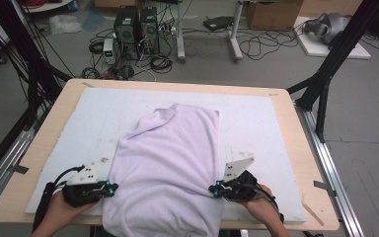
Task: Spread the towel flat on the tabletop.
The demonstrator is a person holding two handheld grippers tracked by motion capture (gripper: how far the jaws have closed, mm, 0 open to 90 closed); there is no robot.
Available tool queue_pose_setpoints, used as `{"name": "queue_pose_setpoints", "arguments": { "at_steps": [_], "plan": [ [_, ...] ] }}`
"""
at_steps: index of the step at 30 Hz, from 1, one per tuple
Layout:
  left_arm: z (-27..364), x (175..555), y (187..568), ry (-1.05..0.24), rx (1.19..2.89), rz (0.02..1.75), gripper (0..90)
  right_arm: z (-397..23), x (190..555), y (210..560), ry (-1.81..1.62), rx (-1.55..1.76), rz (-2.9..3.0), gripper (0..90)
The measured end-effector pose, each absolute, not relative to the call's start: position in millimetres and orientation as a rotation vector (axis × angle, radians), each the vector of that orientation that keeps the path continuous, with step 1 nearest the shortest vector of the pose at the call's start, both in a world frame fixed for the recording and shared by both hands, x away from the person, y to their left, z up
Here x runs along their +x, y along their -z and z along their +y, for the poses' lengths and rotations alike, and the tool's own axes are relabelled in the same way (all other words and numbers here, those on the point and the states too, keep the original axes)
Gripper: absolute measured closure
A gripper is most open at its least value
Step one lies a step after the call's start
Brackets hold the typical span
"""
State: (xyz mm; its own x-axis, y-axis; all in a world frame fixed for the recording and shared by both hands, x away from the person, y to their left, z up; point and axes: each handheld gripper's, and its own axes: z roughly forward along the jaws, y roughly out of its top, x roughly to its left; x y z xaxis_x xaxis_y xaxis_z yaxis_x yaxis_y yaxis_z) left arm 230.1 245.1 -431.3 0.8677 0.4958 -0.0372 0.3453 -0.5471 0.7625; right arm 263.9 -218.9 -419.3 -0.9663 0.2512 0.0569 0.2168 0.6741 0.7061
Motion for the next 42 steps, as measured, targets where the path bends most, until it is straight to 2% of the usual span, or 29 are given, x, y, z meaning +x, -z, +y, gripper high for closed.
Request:
{"name": "queue_pose_setpoints", "arguments": {
  "at_steps": [1, 3, 6, 9, 12, 13, 15, 16, 21, 23, 24, 26, 27, 32, 38, 42],
  "plan": [
    [244, 229, 430, -0.237, 2.202, 0.601, 85.6, -221, 263, 416, -1.220, 0.395, 2.834, 84.8],
    [240, 233, 430, -0.263, 2.213, 0.621, 66.5, -221, 266, 412, -1.225, 0.439, 2.811, 73.6],
    [234, 243, 435, -0.257, 2.226, 0.638, 61.6, -216, 279, 415, -1.205, 0.470, 2.808, 68.7],
    [231, 245, 442, -0.274, 2.236, 0.631, 67.4, -210, 284, 423, -1.181, 0.448, 2.833, 65.7],
    [233, 246, 442, -0.267, 2.229, 0.631, 84.5, -206, 284, 433, -1.127, 0.448, 2.863, 66.9],
    [233, 245, 442, -0.264, 2.227, 0.634, 85.8, -204, 284, 436, -1.109, 0.445, 2.867, 69.0],
    [234, 243, 442, -0.265, 2.229, 0.634, 86.6, -204, 283, 437, -1.119, 0.444, 2.852, 77.8],
    [235, 242, 441, -0.260, 2.235, 0.628, 86.9, -205, 282, 438, -1.133, 0.438, 2.872, 86.3],
    [240, 223, 438, -0.237, 2.225, 0.607, 86.6, -205, 271, 432, -1.155, 0.351, 2.929, 86.7],
    [241, 227, 433, -0.248, 2.212, 0.619, 81.2, -208, 273, 424, -1.173, 0.363, 2.896, 82.3],
    [241, 232, 431, -0.267, 2.203, 0.637, 76.2, -211, 279, 420, -1.191, 0.396, 2.860, 76.8],
    [239, 249, 424, -0.297, 2.173, 0.672, 68.3, -215, 294, 411, -1.209, 0.464, 2.811, 71.5],
    [238, 256, 422, -0.314, 2.163, 0.678, 67.2, -217, 302, 407, -1.209, 0.503, 2.783, 69.3],
    [223, 319, 405, -0.389, 2.104, 0.772, 68.1, -220, 349, 396, -1.172, 0.604, 2.715, 64.8],
    [199, 379, 386, -0.474, 2.047, 0.814, 74.0, -219, 397, 389, -1.111, 0.667, 2.675, 61.4],
    [183, 420, 384, -0.441, 2.068, 0.819, 74.3, -220, 429, 389, -1.061, 0.714, 2.646, 59.1]
  ]
}}
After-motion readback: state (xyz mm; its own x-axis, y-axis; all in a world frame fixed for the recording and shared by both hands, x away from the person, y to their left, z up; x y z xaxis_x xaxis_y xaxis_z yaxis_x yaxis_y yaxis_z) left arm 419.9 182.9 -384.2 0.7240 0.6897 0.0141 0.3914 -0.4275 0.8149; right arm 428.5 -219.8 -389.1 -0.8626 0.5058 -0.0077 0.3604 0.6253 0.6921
